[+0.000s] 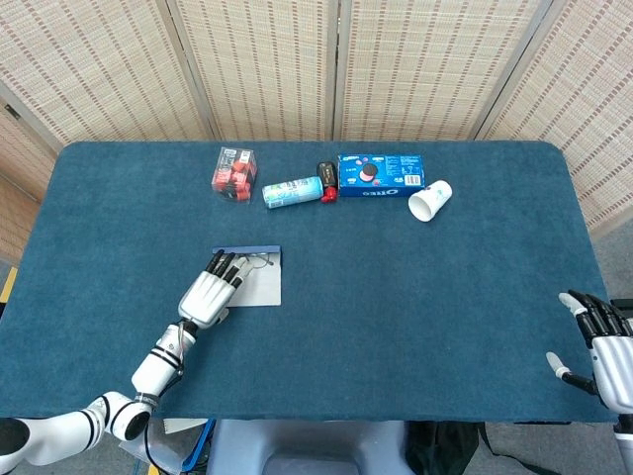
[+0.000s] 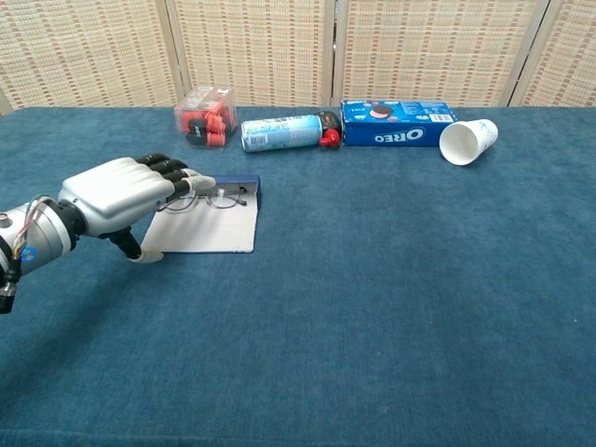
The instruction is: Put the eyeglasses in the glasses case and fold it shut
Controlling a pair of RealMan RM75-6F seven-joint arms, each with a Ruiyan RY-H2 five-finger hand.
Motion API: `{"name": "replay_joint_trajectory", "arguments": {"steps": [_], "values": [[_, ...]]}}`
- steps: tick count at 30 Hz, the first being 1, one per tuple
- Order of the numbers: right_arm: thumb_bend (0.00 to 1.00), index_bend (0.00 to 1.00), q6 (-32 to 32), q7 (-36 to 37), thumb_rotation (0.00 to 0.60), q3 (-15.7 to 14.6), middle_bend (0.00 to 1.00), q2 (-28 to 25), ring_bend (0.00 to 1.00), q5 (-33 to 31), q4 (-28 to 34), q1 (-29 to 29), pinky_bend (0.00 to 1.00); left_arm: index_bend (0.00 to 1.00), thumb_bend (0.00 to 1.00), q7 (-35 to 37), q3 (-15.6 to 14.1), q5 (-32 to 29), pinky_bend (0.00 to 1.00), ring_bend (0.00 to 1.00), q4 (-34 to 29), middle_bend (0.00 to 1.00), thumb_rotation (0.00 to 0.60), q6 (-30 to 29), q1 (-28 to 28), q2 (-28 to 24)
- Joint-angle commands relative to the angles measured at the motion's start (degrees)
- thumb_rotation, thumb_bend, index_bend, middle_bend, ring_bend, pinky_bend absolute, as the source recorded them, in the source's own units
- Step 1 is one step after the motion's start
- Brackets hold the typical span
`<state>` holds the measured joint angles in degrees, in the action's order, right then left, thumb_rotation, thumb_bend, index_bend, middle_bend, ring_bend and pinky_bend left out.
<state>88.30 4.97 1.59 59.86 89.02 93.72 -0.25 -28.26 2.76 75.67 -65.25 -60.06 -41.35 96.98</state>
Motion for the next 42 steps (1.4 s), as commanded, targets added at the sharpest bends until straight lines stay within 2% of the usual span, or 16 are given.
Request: {"name": "replay_joint_trajectory", "arguments": {"steps": [1, 24, 42], "values": [[0.25, 0.10, 0.06, 0.05, 0.600, -0.01, 0.11, 0.06, 0.09, 0.03, -0.01, -0.03, 0.11, 0.00, 0.21, -0.31, 0.23, -0.28, 0.00, 0.00, 0.35, 0.00, 0.600, 0.59, 0.06, 0.26], [0.25, 0.10, 0.56, 0.30, 0.600, -0.06, 0.11, 0.04, 0.09, -0.16, -0.23, -0.50, 0.11, 0.00, 0.21, -2.69, 2.50, -2.68, 0.00, 0.00, 1.04, 0.00, 0.600, 2.80, 0.09, 1.22], [0.25, 0.10, 1.28, 0.17, 0.600, -0.10, 0.11, 0.19, 0.09, -0.15, -0.16, -1.04, 0.11, 0.00, 0.21, 2.46, 4.44, -1.33, 0.00, 0.00, 6.62, 0.00, 0.600, 1.57, -0.56, 3.80]]}}
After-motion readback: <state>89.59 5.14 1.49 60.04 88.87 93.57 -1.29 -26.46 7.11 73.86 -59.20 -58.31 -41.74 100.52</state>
